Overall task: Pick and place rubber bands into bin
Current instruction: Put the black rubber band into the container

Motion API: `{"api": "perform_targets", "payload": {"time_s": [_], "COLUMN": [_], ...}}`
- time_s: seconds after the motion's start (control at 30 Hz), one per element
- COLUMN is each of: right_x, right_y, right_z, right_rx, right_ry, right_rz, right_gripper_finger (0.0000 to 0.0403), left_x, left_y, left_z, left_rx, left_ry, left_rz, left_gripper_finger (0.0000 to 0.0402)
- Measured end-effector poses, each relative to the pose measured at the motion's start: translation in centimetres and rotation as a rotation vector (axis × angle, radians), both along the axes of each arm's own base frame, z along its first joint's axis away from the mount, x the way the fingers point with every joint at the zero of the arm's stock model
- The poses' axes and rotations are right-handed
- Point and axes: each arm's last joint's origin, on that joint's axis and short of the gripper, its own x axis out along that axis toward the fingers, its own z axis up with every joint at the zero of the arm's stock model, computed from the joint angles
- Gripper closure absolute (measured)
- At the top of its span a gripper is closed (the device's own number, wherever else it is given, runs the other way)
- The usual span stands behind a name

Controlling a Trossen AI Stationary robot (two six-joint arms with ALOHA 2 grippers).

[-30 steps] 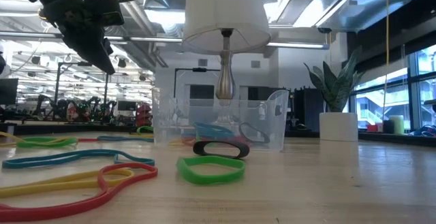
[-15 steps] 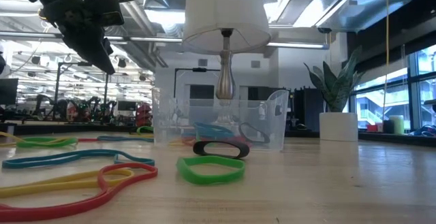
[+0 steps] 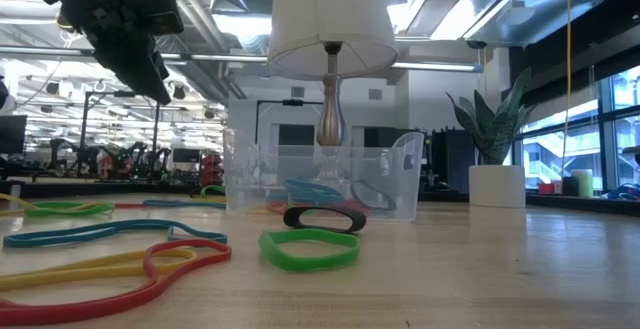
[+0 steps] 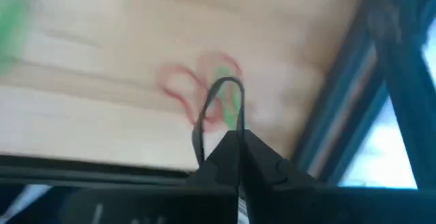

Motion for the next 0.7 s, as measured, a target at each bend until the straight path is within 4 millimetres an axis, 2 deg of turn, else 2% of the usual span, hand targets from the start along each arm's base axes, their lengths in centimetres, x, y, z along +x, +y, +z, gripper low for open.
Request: {"api": "perform_targets", "payload": {"time_s": [0.13,0.27,0.5,0.7], "right_x": [2.0,4.7,9.9,13.7], "right_y": [-1.7,-4.4,-10.3,-15.7], "right_z": [2.7,4.0,4.3,4.7], "right_rx": [-0.100,-0.164,-0.226,-0.297], "right_ry": [-0.113,-0.204,-0.357,-0.500], "right_rz": [0.034,0.109,0.277,0.390], "right_gripper_finger": [0.0400,0.0401,0.0401,0.0401], "left_x": [0.2,0.4,0.4,0.4], "left_y": [0.0,0.1,0.1,0.1], "left_z": [0.2,0.4,0.4,0.4], "left_rx": [0.039,0.057,0.051,0.046], "left_ry": [-0.023,-0.055,-0.059,-0.060], "left_rz": [-0.037,-0.050,-0.042,-0.037], "left_gripper_finger": [0.0399,0.0400,0.0397,0.0399]}}
